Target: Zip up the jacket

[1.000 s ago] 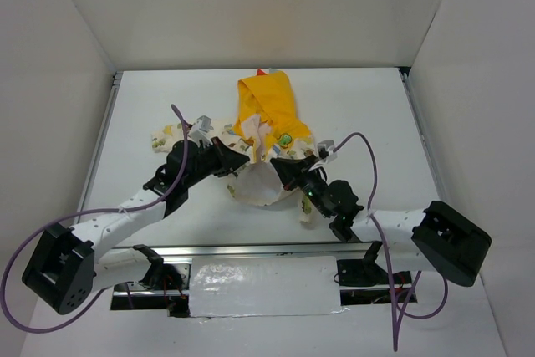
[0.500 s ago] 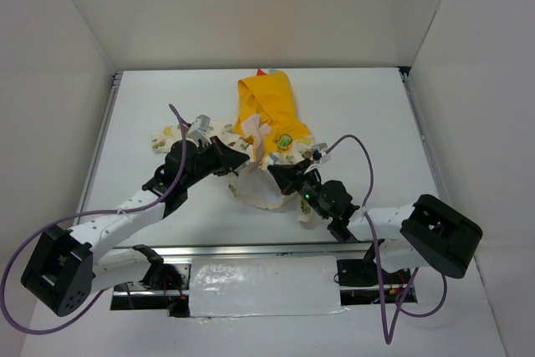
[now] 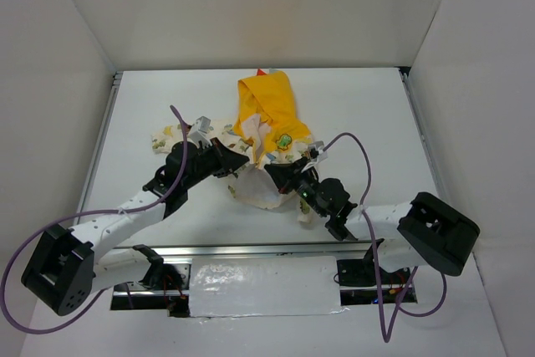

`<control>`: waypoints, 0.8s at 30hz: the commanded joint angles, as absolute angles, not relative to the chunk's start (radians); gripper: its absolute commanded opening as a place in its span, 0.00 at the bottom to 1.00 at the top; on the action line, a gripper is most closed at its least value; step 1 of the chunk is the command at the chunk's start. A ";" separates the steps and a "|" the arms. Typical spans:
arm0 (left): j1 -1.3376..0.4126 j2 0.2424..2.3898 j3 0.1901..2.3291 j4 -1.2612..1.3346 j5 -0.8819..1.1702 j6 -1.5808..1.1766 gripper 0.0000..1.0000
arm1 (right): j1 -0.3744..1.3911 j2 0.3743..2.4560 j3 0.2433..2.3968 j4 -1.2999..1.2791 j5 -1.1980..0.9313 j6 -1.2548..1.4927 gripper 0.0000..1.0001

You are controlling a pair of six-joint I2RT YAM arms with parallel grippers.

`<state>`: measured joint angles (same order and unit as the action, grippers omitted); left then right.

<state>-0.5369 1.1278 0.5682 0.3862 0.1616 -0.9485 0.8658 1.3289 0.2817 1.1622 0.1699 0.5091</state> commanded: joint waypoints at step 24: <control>-0.535 1.121 0.591 0.410 0.127 -0.942 0.00 | 0.881 1.344 0.282 1.239 0.181 0.535 0.00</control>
